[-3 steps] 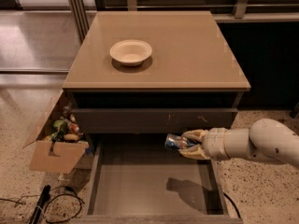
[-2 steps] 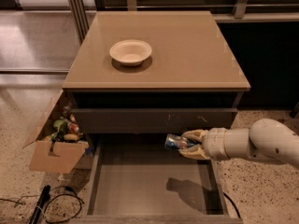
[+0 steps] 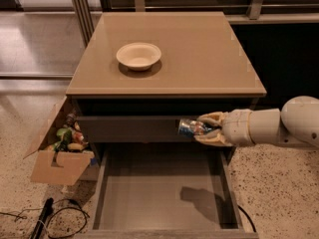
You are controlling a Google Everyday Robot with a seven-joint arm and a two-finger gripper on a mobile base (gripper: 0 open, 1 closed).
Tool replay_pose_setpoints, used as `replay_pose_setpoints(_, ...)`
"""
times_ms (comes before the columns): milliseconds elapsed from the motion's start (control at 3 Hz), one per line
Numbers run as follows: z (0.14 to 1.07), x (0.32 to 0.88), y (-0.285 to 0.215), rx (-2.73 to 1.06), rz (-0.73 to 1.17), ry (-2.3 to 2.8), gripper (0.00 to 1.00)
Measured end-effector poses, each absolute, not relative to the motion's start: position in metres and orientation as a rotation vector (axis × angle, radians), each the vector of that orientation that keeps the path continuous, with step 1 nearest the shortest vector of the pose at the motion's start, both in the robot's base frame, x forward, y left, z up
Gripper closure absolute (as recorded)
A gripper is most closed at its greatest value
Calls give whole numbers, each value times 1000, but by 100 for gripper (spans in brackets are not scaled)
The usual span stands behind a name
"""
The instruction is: Pick redbull can from middle drawer and place on counter
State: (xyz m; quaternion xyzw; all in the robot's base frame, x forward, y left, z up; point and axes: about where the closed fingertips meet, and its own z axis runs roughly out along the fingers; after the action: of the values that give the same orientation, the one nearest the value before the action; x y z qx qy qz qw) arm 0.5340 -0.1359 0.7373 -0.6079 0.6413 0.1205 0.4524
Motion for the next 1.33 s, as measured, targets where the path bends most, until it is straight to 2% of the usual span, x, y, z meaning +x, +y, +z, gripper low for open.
replay_pose_setpoints(333,813,557,-142,-1528,225,1506,100)
replay_pose_setpoints(1000,822,563,-140,-1531,212,1487,100)
replay_pose_setpoints(1333,850,593,-141,-1544,160,1446,100)
